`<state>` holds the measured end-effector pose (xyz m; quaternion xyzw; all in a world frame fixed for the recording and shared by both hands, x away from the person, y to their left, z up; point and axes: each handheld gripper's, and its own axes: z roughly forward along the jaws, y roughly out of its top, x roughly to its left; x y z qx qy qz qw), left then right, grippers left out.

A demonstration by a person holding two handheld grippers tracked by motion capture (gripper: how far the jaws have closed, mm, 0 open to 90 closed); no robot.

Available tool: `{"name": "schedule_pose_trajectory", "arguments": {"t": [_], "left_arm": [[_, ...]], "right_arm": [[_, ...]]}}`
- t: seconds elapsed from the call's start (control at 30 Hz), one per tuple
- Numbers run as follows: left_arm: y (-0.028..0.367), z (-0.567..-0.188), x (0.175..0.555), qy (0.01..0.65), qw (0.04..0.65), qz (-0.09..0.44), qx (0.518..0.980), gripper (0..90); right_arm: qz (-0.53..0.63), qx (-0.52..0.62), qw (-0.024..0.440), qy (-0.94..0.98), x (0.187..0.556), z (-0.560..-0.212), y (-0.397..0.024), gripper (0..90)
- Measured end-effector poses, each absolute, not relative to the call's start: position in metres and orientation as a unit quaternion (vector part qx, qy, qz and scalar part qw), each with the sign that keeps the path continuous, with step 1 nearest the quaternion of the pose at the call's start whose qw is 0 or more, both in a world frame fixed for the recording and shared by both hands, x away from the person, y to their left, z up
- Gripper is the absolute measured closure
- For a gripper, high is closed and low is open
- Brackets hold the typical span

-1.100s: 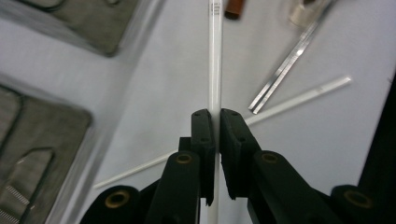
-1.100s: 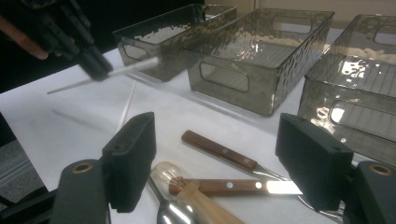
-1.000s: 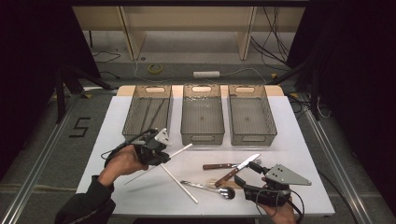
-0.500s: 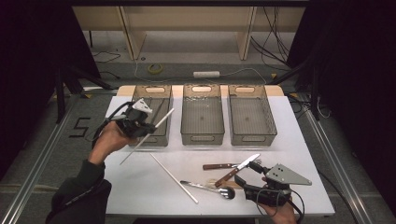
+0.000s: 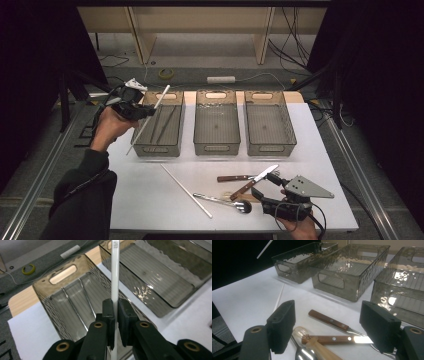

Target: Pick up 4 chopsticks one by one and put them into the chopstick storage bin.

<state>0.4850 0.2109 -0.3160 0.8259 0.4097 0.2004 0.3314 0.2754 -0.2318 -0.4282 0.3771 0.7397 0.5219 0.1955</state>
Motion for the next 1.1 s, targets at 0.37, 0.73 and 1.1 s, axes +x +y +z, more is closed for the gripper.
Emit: {"name": "schedule_pose_trajectory", "arguments": {"t": [0.37,0.73,1.1], "left_arm": [[0.216,-0.309,0.507,0.435,0.346,0.225,0.8,83.8],[0.219,-0.318,0.521,0.444,0.364,0.249,0.78,83.7],[0.222,-0.351,0.527,0.456,0.36,0.249,0.775,83.8]], "right_arm": [[0.521,0.376,0.195,0.741,0.275,-0.428,-0.232,29.9],[0.522,0.375,0.194,0.741,0.274,-0.428,-0.232,29.9],[0.522,0.375,0.193,0.742,0.275,-0.428,-0.232,29.9]]}}
